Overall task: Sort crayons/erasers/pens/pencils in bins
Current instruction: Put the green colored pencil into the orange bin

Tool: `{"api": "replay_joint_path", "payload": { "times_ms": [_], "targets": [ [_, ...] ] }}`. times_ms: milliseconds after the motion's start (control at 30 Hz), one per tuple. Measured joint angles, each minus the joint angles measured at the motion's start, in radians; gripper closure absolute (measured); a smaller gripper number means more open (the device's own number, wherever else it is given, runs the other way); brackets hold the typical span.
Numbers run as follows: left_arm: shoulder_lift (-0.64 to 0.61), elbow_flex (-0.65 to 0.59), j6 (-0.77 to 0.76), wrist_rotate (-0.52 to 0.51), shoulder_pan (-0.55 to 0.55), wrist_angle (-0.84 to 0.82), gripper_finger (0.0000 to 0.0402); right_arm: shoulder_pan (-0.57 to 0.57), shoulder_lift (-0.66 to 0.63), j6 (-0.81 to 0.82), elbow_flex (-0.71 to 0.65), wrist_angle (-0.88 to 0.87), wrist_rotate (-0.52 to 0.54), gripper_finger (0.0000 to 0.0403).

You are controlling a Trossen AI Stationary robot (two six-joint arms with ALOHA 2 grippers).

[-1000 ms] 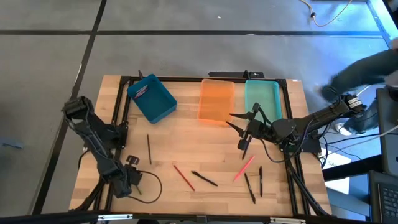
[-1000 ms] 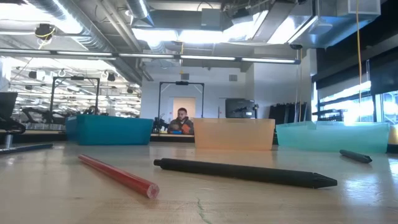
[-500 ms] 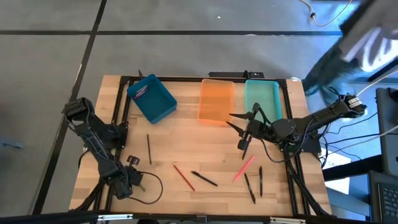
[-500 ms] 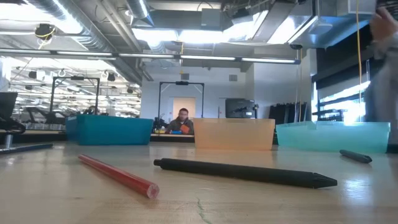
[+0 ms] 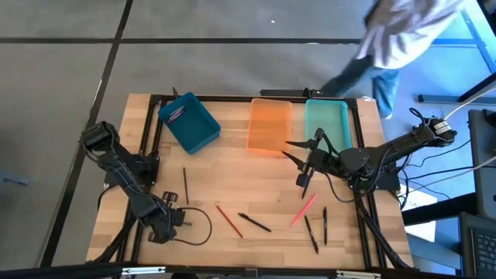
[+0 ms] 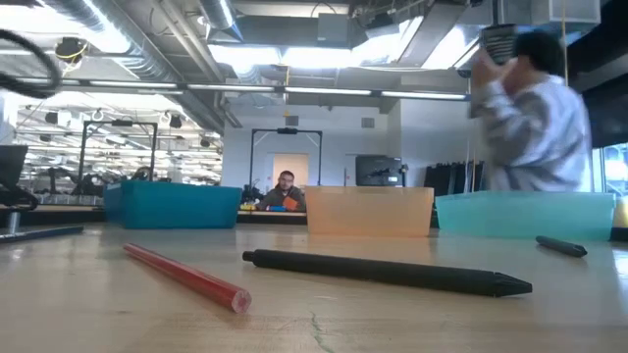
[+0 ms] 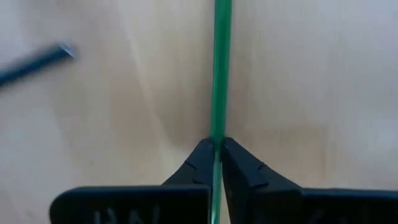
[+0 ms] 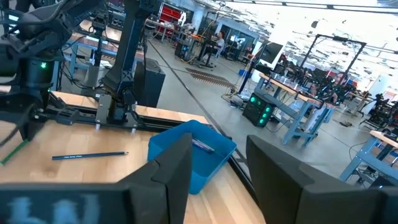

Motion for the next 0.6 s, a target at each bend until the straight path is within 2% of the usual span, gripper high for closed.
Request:
{"api": "replay_joint_path", "payload": {
  "times_ms": [133, 300, 433, 600],
  "targets": [
    [0.000, 0.056, 0.013, -0.174, 0.059, -0.040, 0.0400, 0.000, 0.000, 0.000, 0.000, 0.019, 0.000, 0.0247],
    [0.000, 0.140, 0.061, -0.265, 0.162, -0.103, 0.0395, 0.000, 0.000, 0.001, 0.001, 0.024, 0.003, 0.0247],
    [-0.001, 0.209, 0.179, -0.287, 0.281, -0.161, 0.0396, 0.000, 0.000, 0.003, 0.001, 0.025, 0.003, 0.0247],
    [-0.002, 0.288, 0.360, -0.401, 0.467, -0.163, 0.0396, 0.000, 0.000, 0.003, 0.001, 0.028, 0.003, 0.0247]
  ]
}}
